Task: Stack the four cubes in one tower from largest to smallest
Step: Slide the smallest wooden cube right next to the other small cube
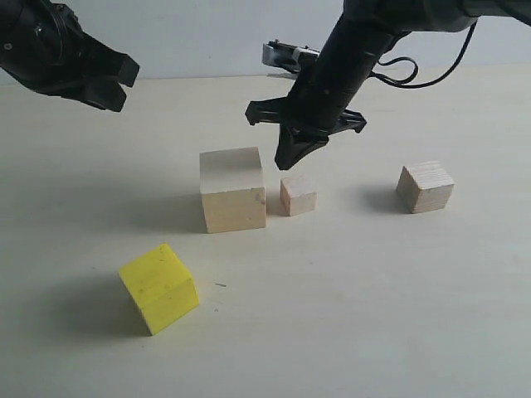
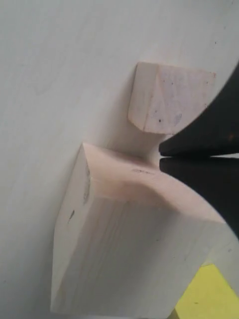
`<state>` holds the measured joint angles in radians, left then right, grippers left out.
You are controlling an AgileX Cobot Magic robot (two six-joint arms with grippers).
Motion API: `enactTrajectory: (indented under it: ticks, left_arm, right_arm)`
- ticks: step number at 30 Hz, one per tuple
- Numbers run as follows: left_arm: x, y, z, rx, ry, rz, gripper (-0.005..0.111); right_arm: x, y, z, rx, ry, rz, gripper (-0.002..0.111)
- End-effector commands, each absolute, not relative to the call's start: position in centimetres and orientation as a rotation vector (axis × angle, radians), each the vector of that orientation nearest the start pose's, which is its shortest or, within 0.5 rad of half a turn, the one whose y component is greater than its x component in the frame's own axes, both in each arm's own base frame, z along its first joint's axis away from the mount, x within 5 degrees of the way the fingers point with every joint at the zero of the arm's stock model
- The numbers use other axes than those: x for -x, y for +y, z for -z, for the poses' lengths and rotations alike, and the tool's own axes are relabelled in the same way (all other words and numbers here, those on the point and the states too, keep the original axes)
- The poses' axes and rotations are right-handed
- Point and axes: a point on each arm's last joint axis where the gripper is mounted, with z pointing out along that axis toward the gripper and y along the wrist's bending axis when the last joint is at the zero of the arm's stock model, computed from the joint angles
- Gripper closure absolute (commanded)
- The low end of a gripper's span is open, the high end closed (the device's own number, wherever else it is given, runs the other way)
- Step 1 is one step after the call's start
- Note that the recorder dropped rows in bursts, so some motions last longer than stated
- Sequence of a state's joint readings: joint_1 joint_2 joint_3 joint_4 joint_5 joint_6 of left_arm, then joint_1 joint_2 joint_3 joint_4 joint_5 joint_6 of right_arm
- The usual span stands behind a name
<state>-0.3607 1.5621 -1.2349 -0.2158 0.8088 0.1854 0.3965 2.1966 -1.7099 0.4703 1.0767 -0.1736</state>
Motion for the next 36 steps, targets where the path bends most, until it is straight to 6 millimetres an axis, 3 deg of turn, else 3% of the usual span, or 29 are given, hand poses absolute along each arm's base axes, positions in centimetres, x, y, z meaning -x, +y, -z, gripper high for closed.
enactTrajectory:
  ticks: [1, 14, 22, 33, 36]
  left_arm:
    - [-30.7, -13.0, -29.3, -0.568, 2.542, 0.313, 0.088]
    - [-30.6, -13.0, -29.3, -0.569, 2.545, 0.313, 0.088]
    - [-30.6, -12.9, -29.3, -0.571, 2.549, 0.314, 0.088]
    - [-30.5, -12.9, -29.2, -0.574, 2.557, 0.314, 0.088]
    - [-30.5, -12.9, -29.2, -0.574, 2.558, 0.314, 0.088]
  right_arm:
    - [-40.1, 20.8, -16.9, 0.569, 2.950, -0.689, 0.108]
    - [-39.6, 22.0, -13.6, 0.635, 3.023, -0.642, 0.108]
    - [-40.2, 19.6, -13.0, 0.540, 3.096, -0.197, 0.108]
    - [-41.7, 16.1, -13.0, 0.370, 3.117, -0.175, 0.108]
    - [-41.8, 15.5, -13.3, 0.396, 3.112, -0.195, 0.108]
